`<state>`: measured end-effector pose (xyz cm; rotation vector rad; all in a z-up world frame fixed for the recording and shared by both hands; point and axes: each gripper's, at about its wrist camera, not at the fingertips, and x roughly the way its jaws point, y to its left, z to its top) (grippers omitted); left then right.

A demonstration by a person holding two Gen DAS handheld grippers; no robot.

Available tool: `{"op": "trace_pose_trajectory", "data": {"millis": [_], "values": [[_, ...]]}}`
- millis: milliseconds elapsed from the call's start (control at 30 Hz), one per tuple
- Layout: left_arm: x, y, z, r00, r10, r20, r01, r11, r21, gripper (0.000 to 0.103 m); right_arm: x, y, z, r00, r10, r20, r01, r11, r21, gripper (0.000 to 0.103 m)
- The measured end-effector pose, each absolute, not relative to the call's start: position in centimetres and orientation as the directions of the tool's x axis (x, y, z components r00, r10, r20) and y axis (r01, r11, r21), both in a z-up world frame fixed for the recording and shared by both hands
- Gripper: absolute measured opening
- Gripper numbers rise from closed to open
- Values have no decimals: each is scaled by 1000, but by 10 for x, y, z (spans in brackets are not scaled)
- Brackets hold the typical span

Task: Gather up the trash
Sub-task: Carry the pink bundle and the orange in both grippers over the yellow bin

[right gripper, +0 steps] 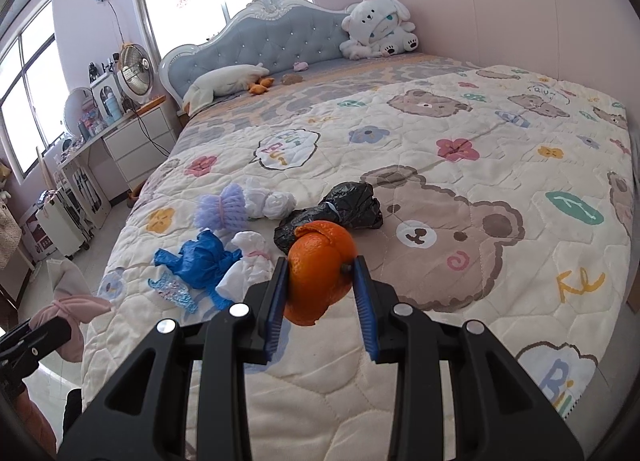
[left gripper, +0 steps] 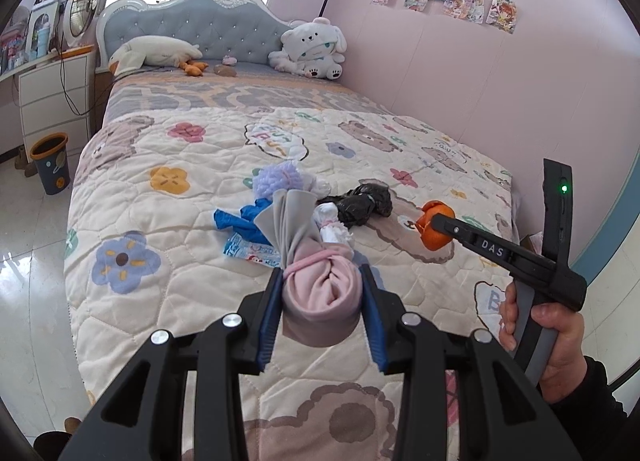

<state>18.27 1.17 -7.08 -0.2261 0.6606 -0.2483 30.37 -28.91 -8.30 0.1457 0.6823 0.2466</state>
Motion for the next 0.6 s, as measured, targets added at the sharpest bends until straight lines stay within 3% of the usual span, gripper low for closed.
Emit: {"op": "trace_pose_trajectory", "data": {"millis": [600], "values": [[123, -15, -20, 816, -333, -472, 246, 940, -237, 35, 221, -311, -28, 810, 292, -509, -221, 955, 196, 31]]}}
